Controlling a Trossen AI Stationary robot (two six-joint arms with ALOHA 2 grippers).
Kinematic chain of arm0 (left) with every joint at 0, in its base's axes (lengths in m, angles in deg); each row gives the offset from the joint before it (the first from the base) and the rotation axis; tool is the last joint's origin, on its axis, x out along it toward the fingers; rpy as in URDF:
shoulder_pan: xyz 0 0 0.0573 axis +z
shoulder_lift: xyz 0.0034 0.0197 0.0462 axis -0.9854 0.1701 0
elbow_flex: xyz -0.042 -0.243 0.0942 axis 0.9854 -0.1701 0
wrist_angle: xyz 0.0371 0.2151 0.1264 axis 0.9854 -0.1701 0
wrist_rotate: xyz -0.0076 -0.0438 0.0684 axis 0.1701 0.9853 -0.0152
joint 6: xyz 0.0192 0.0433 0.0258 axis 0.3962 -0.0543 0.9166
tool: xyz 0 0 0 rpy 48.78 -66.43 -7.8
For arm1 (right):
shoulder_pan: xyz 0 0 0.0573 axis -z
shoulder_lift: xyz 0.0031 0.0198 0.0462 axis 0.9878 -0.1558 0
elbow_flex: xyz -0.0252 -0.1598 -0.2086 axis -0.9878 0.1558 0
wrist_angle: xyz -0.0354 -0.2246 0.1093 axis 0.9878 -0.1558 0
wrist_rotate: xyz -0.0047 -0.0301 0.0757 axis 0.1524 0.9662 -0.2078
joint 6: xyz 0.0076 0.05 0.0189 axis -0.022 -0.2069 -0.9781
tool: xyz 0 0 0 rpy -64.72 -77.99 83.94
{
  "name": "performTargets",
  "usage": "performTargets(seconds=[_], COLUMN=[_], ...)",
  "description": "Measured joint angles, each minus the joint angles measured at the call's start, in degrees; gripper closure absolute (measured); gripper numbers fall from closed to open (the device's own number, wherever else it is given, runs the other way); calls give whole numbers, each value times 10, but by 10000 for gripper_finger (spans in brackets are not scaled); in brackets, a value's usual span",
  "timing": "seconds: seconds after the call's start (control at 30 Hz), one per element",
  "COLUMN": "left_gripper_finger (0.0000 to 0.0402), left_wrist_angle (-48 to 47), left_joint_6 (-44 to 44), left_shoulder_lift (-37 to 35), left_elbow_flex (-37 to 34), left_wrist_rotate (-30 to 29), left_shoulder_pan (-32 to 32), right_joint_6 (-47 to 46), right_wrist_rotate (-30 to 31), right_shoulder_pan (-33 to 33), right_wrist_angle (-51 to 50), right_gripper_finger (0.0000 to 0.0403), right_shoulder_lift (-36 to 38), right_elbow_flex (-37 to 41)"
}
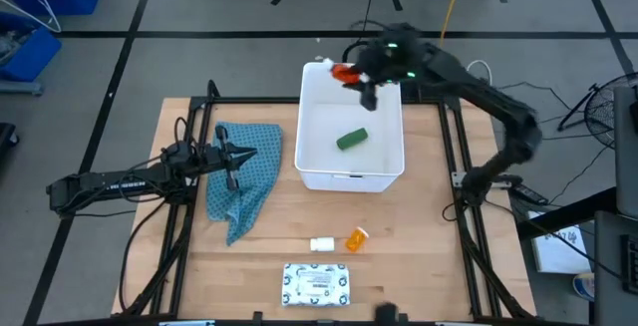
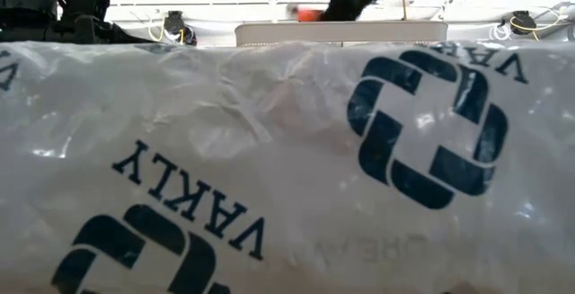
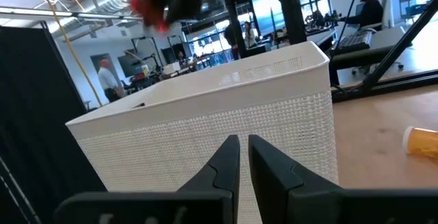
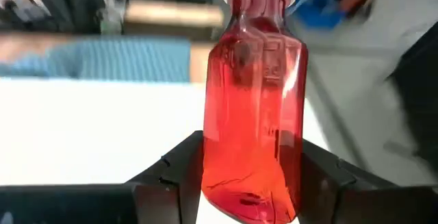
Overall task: Pick & place medical supplies in basket/bin
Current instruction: Put the red pill bottle into the white bin
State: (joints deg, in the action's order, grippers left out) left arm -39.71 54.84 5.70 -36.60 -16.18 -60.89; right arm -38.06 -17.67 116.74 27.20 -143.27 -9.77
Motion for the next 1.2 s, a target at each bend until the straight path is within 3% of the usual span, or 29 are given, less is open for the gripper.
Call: performTargets(seconds=[0.1,0.3,0.73,1.2], left_gripper_finger=[364,364,364,364], left_wrist_angle=[0,-5,-30,-34], left_joint_6=[-8,-9,-28,-41], left_shoulder_lift=[0,0,0,0], left_elbow_flex=[0,0,0,0], left_wrist_rotate=[0,0,0,0], left_shoulder_pan=[0,0,0,0], right_joint_6=[10,45,151,184], right_wrist_rotate=[-27,-17,98,147], right_shoulder_pan=[8,0,11,10], right_wrist_angle=[3,-8,-42,-87], right_gripper_finger=[243,243,243,242], right_shoulder_lift=[-71,-155,-222,-314], right_elbow_flex=[0,0,4,5])
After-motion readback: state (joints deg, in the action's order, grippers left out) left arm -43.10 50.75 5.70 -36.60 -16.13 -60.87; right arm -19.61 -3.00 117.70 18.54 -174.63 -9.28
